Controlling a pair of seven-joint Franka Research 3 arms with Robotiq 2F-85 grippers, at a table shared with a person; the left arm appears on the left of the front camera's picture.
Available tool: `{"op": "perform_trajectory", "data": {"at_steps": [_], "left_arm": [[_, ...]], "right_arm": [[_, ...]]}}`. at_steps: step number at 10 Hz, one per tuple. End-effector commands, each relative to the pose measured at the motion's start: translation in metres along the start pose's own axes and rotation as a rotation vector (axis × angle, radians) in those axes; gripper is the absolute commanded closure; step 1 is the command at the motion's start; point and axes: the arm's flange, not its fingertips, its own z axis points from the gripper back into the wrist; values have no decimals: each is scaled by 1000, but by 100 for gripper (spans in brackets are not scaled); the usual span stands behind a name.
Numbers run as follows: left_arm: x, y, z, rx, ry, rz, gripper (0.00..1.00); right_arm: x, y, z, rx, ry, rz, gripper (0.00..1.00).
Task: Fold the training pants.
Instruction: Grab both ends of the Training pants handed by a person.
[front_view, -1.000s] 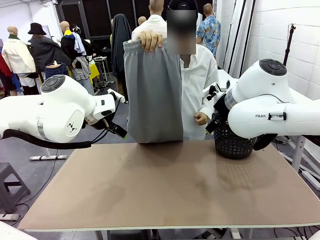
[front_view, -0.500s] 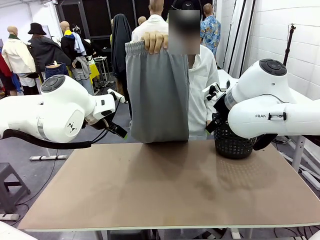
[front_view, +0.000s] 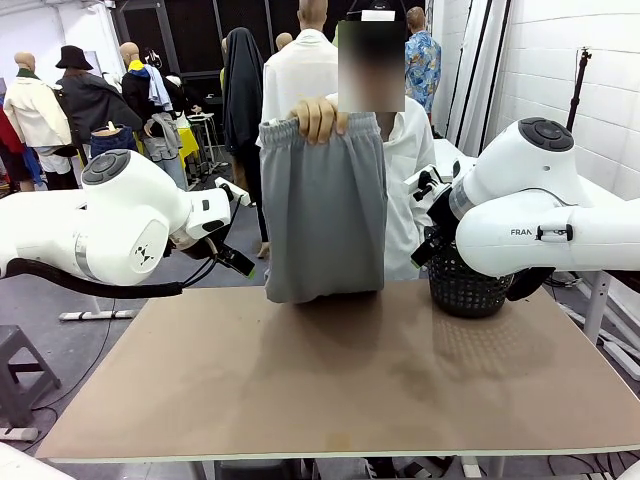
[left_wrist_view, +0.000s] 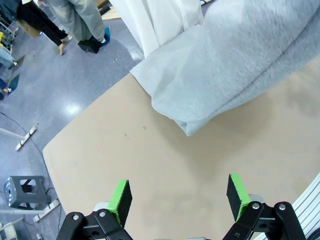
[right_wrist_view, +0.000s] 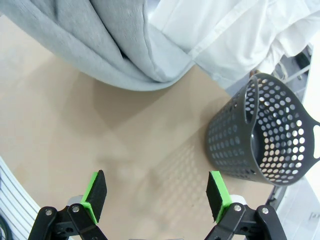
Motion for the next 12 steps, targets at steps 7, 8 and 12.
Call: {"op": "perform_trajectory", "data": {"at_steps": [7, 8, 12], "left_arm": [[2, 4, 3, 4, 17, -89, 0], [4, 9, 7, 3, 32, -197, 0], [6, 27, 11, -103, 78, -573, 0]], "right_arm": [[0, -4, 1, 26, 7, 70, 0], [1, -8, 2, 37, 21, 154, 0], [7, -31, 3, 102, 67, 401, 0]]}}
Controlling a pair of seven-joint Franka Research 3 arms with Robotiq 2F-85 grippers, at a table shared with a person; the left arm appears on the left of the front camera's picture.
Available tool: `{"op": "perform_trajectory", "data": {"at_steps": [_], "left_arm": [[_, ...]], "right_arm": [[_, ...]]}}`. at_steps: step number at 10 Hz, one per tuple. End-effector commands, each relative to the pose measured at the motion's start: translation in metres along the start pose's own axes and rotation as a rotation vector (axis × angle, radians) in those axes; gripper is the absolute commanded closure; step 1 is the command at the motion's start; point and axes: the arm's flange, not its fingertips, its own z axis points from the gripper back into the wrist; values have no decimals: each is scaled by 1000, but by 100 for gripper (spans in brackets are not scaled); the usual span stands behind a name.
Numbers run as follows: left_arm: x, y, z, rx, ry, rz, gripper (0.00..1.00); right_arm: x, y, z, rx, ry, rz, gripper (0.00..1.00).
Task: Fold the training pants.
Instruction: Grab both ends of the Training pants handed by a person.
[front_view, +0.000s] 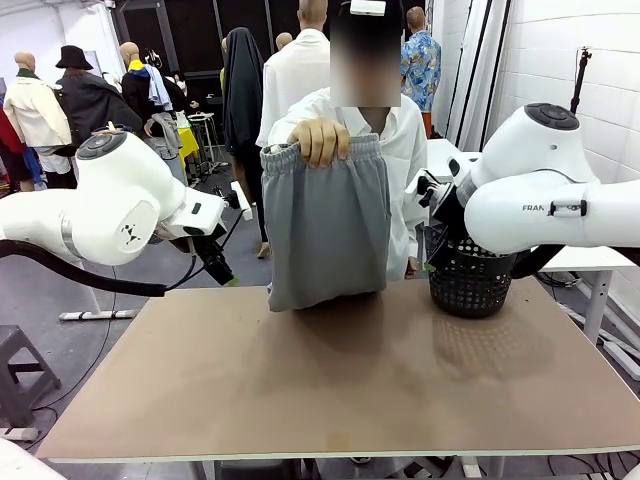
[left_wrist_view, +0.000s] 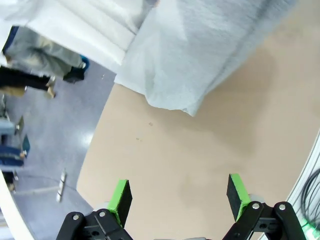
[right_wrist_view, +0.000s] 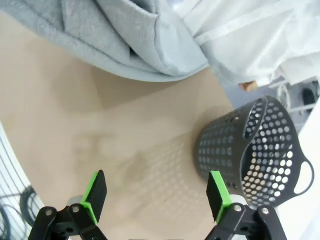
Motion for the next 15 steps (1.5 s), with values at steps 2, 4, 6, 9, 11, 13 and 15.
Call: {"op": "perform_trajectory", "data": {"at_steps": [2, 4, 6, 9, 11, 13, 15], "left_arm": [[-11, 14, -5, -97, -2, -170, 0], [-16, 18, -9, -173, 8, -204, 0], [-13, 8, -8, -81, 9, -163, 0], [-14, 8, -9, -100, 17, -185, 0], [-25, 22, -18, -118, -135, -337, 0], [-34, 29, -24, -122, -233, -360, 0], [-37, 33, -30, -156, -316, -363, 0]], "right_arm": [[-2, -15, -2, 73, 21, 239, 0], [-3, -17, -7, 74, 63, 291, 0], [-5, -9, -5, 76, 39, 257, 0], [-6, -10, -4, 65, 46, 260, 0], [-15, -33, -20, 108, -84, 317, 0], [-21, -44, -27, 122, -166, 346, 0], [-23, -50, -30, 156, -263, 369, 0]]}}
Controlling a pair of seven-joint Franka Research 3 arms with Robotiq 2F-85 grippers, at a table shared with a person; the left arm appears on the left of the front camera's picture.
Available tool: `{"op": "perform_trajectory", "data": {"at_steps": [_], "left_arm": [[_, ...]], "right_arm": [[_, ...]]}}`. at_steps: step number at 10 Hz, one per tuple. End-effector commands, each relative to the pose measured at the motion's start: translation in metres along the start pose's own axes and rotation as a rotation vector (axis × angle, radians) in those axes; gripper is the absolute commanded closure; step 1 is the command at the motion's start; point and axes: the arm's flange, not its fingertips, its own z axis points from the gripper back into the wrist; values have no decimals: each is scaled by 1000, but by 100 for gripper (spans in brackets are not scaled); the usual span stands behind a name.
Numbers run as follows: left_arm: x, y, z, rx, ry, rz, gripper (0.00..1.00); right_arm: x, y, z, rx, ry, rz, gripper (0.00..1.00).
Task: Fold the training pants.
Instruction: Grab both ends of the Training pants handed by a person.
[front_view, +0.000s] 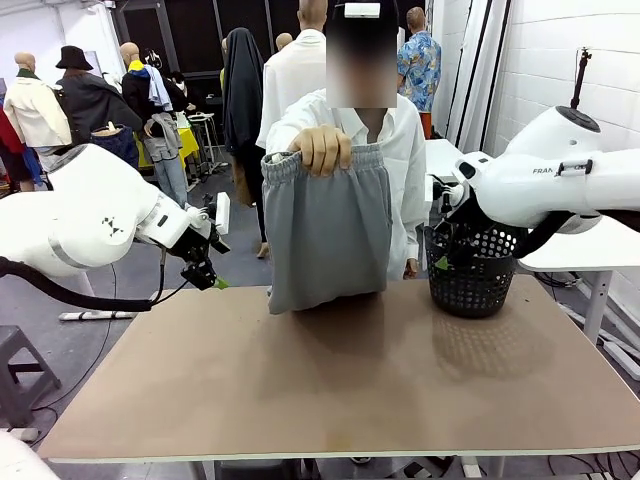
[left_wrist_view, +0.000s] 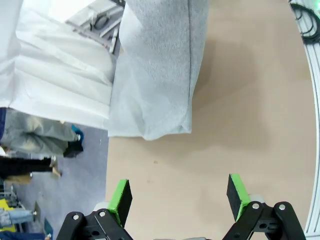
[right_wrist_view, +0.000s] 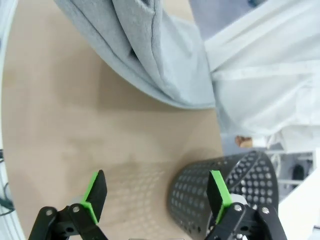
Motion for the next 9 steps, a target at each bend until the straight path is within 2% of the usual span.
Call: {"op": "perform_trajectory", "data": {"at_steps": [1, 4, 8, 9], "left_arm": [[-2, -1, -11, -14, -141, 9, 0], [-2, -2, -27, 10, -262, 26, 0], [-1, 0, -32, 89, -349, 58, 0], [-2, -1, -29, 115, -321, 96, 0]], "right_arm": [[-3, -1, -6, 37, -147, 30, 0], [-2, -2, -17, 116, -303, 53, 0], [-2, -8, -23, 131, -392, 74, 0], [-1, -4, -22, 135, -352, 76, 0]]}}
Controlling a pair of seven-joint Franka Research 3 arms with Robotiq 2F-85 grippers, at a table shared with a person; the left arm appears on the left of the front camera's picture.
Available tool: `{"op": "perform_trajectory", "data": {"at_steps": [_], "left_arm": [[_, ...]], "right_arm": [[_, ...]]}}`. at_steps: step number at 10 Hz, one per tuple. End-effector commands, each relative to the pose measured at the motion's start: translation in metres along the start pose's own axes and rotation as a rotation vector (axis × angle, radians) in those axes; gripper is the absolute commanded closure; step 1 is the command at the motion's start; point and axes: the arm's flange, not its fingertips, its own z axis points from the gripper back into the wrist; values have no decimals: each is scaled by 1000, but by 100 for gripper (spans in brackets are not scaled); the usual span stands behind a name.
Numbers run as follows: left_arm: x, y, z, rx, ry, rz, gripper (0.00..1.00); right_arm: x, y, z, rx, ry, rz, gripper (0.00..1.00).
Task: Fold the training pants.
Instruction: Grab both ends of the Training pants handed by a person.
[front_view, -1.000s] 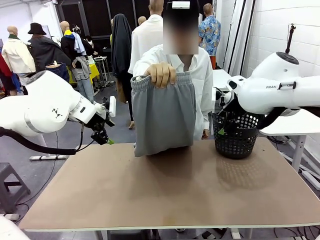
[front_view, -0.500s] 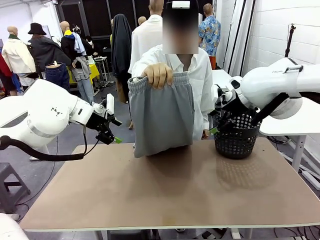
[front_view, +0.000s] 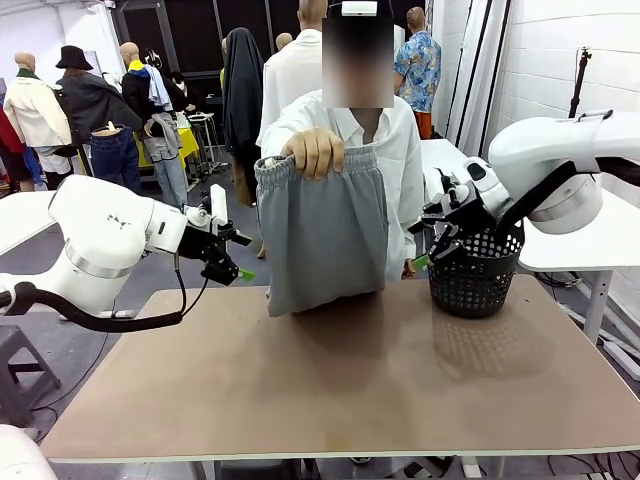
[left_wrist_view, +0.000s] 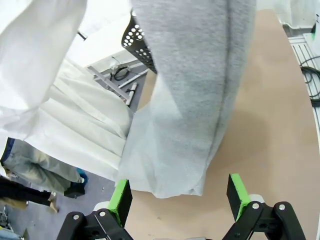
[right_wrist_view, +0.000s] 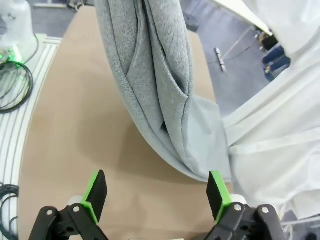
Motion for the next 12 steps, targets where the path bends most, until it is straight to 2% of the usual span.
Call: {"op": "perform_trajectory", "data": {"at_steps": [1, 2, 3, 4, 7, 10, 12], "left_arm": [[2, -2, -1, -26, 9, -20, 0], [2, -2, -1, -26, 9, -20, 0], [0, 0, 0, 1, 3, -1, 0], [5, -3, 1, -8, -45, -24, 0], [8, 0, -6, -12, -143, -24, 0], [10, -3, -10, -9, -171, -19, 0], [12, -4, -16, -18, -196, -16, 0]], "right_arm": [[4, 3, -1, 10, 78, -5, 0], [0, 0, 0, 0, 0, 0, 0], [0, 0, 0, 0, 0, 0, 0], [-1, 1, -1, 3, 37, -3, 0], [4, -3, -7, 14, -65, -4, 0], [4, 0, -11, 18, -156, 29, 0], [4, -1, -14, 68, -228, 26, 0]]}}
